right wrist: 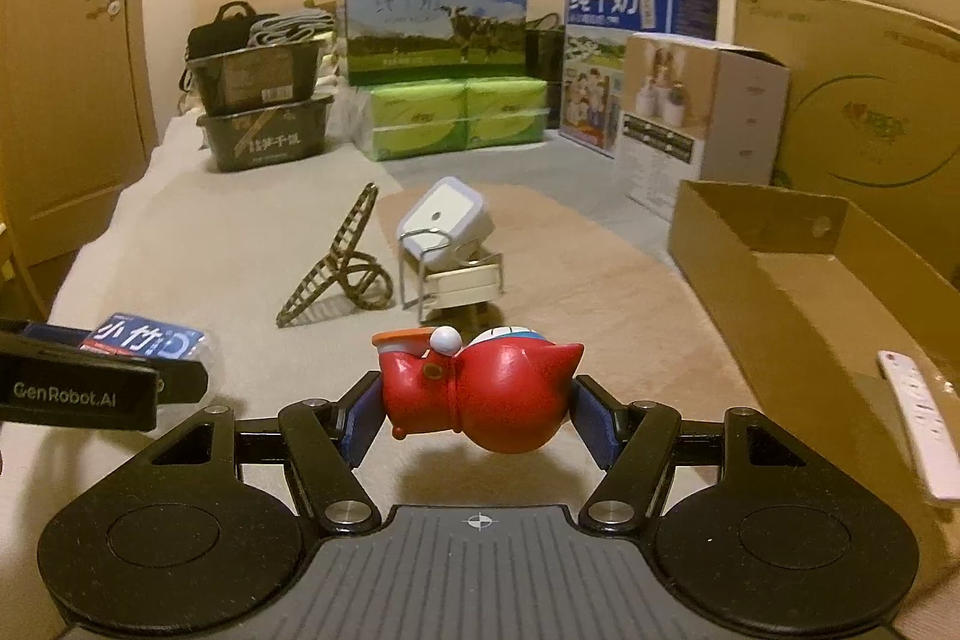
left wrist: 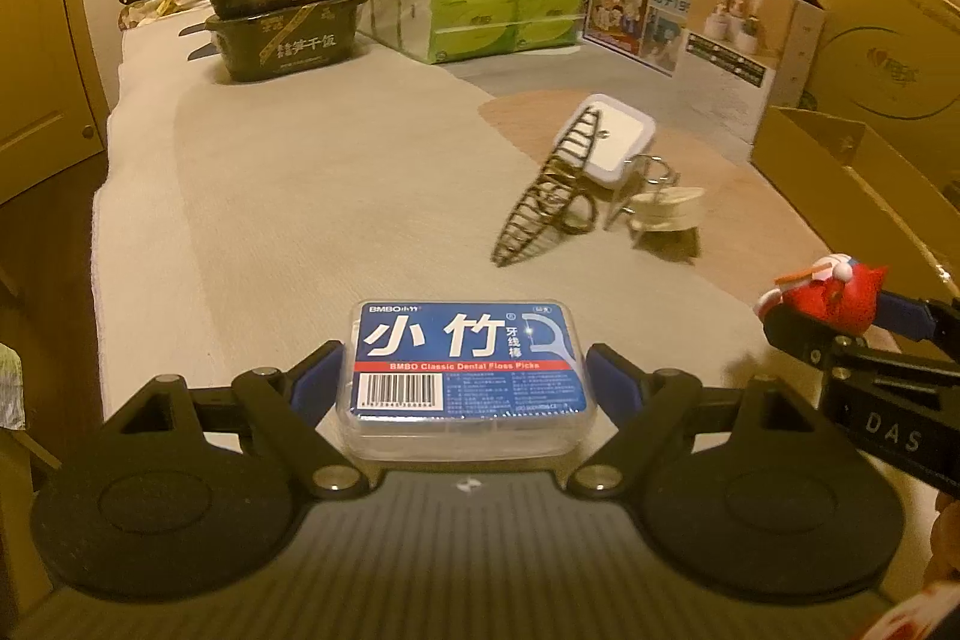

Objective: Organize rigid objects
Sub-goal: 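Carry the floss box and red figure over the cardboard tray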

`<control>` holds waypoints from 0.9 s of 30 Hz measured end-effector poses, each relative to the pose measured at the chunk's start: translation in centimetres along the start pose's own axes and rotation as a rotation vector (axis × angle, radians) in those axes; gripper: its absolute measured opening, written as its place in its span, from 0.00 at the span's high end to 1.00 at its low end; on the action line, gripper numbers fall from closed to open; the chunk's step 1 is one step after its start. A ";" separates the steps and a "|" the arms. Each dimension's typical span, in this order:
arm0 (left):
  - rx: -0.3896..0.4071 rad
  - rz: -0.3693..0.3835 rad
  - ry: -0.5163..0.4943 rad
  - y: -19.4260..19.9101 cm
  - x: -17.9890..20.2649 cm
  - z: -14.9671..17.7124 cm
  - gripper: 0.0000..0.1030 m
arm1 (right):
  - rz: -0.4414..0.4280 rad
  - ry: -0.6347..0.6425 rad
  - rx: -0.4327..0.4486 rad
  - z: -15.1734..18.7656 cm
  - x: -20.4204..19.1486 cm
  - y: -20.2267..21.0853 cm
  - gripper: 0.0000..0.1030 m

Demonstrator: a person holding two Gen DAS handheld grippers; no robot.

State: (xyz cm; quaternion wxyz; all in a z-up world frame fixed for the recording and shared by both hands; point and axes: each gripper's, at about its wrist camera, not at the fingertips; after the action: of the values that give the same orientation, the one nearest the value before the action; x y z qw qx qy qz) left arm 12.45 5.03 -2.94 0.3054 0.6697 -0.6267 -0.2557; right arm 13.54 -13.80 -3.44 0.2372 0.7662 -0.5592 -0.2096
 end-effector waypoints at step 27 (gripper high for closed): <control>0.045 0.105 -0.042 8.3 7.6 1.9 0.18 | 0.075 -0.065 0.071 1.1 5.2 11.0 0.36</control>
State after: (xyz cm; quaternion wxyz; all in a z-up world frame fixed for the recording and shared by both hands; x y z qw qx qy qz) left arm 6.04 -2.97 2.10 0.2901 0.6369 -0.6730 -0.2394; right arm 6.04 -21.86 1.96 0.1995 0.7455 -0.6018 -0.2055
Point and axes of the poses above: each gripper's, at about its wrist camera, not at the fingertips, and y roughly against the way its jaws point, x to its right, z to its underside, and after that the axes turned 4 degrees about -x, right-handed
